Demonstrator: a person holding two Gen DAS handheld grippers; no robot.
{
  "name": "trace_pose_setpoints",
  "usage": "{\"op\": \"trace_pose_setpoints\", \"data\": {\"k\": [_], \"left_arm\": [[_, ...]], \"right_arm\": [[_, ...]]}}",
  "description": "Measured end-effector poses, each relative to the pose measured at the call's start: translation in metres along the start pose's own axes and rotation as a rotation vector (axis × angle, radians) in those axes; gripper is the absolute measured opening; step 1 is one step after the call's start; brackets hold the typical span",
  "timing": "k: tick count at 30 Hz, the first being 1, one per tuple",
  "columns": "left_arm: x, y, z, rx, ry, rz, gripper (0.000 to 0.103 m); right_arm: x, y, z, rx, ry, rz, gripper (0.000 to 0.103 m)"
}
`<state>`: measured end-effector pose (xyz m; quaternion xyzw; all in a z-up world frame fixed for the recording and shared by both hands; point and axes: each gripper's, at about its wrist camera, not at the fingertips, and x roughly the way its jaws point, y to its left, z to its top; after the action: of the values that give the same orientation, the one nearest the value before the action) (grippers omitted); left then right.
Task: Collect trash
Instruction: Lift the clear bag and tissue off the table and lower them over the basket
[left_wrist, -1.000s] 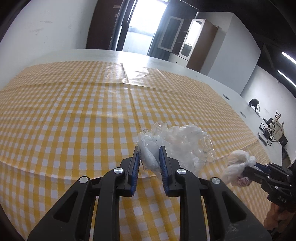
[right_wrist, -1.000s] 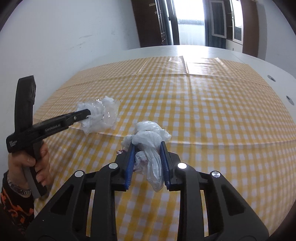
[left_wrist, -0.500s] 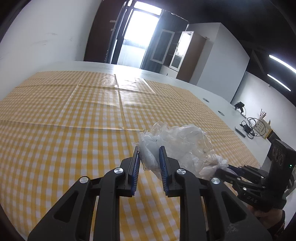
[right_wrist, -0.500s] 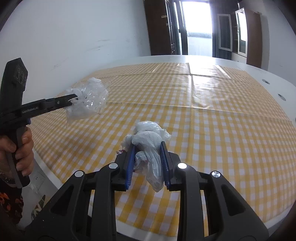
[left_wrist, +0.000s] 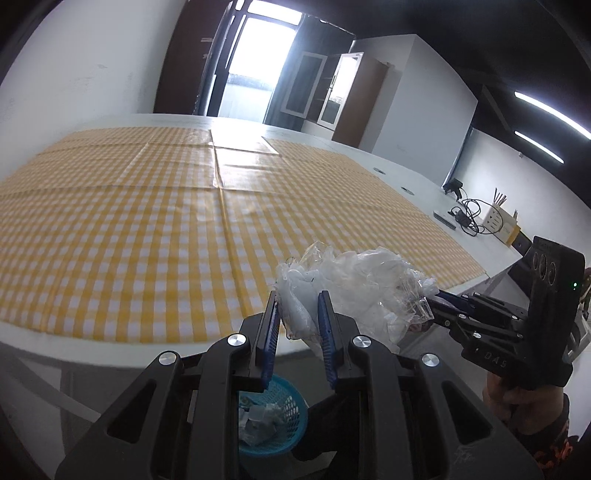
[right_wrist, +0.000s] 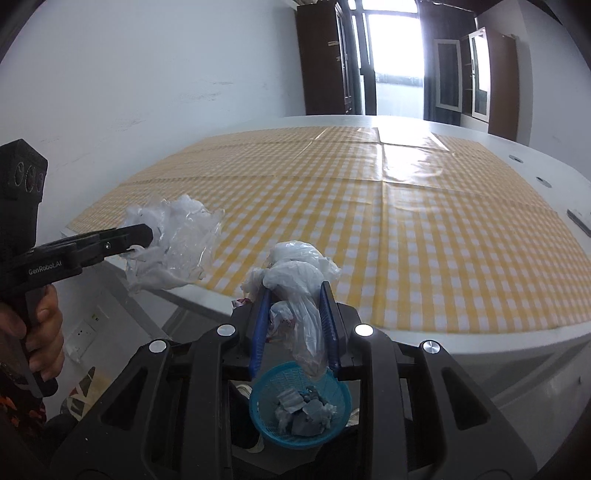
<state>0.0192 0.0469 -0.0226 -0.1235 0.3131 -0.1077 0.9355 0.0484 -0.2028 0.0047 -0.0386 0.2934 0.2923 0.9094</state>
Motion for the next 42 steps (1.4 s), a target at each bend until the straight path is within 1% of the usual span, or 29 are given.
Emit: {"op": "trace_pose_setpoints", "data": {"k": [2,4,7,12,17,22,26,29,32,36,39,40,42], "left_arm": [[-0.003,-0.006,-0.017,0.016,0.018,-0.006,0.020],[-0.004,-0.010,-0.033,0.040,0.038,0.009,0.020],[-0.002,-0.008,-0.054,0.041,0.073,0.015,0.020],[0.017,0.006,-0.079,0.015,0.137,0.044,0.020],[0.051,0.015,-0.105,0.000,0.209,0.059,0.020],[0.086,0.033,-0.125,-0.026,0.267,0.081,0.020],[0.121,0.049,-0.139,-0.041,0.320,0.117,0.020],[0.148,0.064,-0.149,-0.072,0.366,0.142,0.020],[0.168,0.081,-0.155,-0.121,0.407,0.146,0.020],[0.192,0.092,-0.161,-0.126,0.448,0.157,0.020],[0.214,0.095,-0.163,-0.118,0.478,0.173,0.020],[0.218,0.091,-0.166,-0.119,0.491,0.182,0.020],[0.231,0.096,-0.162,-0.138,0.523,0.185,0.020]], "right_arm": [[-0.008,0.002,-0.014,-0.002,0.008,-0.002,0.025],[-0.013,0.007,-0.029,-0.011,0.020,-0.001,0.025],[-0.011,0.014,-0.052,-0.025,0.055,-0.003,0.025],[0.015,0.016,-0.088,-0.025,0.148,-0.018,0.025],[0.042,0.010,-0.114,0.014,0.215,-0.035,0.025],[0.076,-0.001,-0.134,0.050,0.288,-0.043,0.025],[0.108,-0.012,-0.146,0.071,0.354,-0.056,0.025],[0.134,-0.023,-0.151,0.108,0.398,-0.048,0.025],[0.160,-0.030,-0.162,0.125,0.452,-0.049,0.025],[0.199,-0.037,-0.172,0.128,0.517,-0.061,0.025],[0.223,-0.041,-0.182,0.139,0.569,-0.064,0.025],[0.234,-0.044,-0.187,0.150,0.596,-0.065,0.025],[0.246,-0.042,-0.195,0.165,0.628,-0.073,0.025]]}}
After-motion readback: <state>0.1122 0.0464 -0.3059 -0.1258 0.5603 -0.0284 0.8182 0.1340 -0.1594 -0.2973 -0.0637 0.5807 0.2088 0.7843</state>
